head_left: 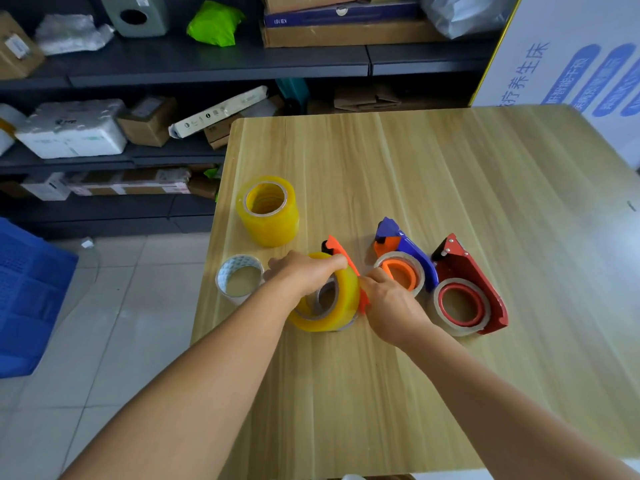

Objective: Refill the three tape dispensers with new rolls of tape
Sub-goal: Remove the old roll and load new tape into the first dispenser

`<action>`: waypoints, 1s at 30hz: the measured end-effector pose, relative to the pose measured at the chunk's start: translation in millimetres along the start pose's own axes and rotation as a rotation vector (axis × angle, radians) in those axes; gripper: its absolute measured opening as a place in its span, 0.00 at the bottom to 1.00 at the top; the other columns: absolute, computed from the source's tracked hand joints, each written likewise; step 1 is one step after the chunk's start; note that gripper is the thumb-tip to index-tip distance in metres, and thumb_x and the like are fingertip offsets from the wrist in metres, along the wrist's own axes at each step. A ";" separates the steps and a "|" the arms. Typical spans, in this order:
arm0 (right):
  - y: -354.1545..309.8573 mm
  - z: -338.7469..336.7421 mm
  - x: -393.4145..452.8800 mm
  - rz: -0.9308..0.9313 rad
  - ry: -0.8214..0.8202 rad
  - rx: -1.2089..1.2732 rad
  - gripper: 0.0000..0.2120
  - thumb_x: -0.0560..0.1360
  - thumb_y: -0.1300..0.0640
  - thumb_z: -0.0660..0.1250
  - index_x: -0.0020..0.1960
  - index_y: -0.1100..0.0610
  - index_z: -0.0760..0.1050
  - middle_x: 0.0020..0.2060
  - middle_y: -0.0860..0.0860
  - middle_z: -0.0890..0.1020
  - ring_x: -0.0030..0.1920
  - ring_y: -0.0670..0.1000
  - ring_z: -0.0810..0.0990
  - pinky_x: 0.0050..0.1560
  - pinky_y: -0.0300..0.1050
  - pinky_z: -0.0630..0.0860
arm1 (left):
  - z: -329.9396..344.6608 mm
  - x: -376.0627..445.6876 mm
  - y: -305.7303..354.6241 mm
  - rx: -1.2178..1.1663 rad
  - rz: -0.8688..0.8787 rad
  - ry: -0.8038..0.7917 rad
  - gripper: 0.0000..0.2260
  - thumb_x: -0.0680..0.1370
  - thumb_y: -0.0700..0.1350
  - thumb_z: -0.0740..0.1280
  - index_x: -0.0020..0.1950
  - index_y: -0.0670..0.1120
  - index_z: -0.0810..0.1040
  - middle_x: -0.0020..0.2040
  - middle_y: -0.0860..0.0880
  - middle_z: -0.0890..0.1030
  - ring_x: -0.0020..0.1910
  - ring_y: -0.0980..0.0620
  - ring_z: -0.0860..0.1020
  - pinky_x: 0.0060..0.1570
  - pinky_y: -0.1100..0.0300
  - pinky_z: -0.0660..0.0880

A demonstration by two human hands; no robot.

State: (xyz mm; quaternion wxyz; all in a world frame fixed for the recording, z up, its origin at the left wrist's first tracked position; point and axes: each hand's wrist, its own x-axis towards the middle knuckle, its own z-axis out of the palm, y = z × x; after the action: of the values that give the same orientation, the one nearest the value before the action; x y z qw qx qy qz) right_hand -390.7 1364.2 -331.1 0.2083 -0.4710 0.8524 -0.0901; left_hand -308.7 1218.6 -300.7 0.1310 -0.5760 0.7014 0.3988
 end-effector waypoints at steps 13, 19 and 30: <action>-17.7 -3.5 -2.7 -0.017 0.048 0.268 0.22 0.76 0.56 0.57 0.70 0.54 0.65 0.64 0.52 0.71 0.63 0.53 0.69 0.60 0.49 0.71 | 8.1 -2.2 7.7 0.188 -0.031 0.029 0.54 0.50 0.76 0.60 0.70 0.47 0.65 0.71 0.41 0.62 0.69 0.39 0.61 0.50 0.49 0.64; -13.8 -14.4 -5.1 -0.036 -0.017 0.373 0.17 0.74 0.57 0.57 0.62 0.56 0.68 0.49 0.54 0.77 0.50 0.55 0.75 0.51 0.56 0.75 | -2.4 4.6 -19.9 -0.226 0.095 -0.123 0.22 0.69 0.58 0.68 0.60 0.52 0.73 0.57 0.50 0.74 0.54 0.50 0.73 0.54 0.54 0.69; -5.4 -24.9 2.0 0.000 -0.099 0.284 0.27 0.78 0.45 0.58 0.75 0.47 0.55 0.57 0.50 0.76 0.51 0.48 0.78 0.45 0.41 0.72 | 18.1 2.9 -39.9 -0.376 0.163 0.050 0.14 0.81 0.46 0.58 0.65 0.58 0.69 0.53 0.55 0.74 0.48 0.51 0.73 0.44 0.57 0.72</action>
State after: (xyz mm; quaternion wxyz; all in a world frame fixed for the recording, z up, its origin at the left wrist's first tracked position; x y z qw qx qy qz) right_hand -398.5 1358.6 -307.4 0.3147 -0.4409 0.8196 -0.1865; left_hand -278.2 1228.7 -330.6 -0.0286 -0.5415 0.6619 0.5175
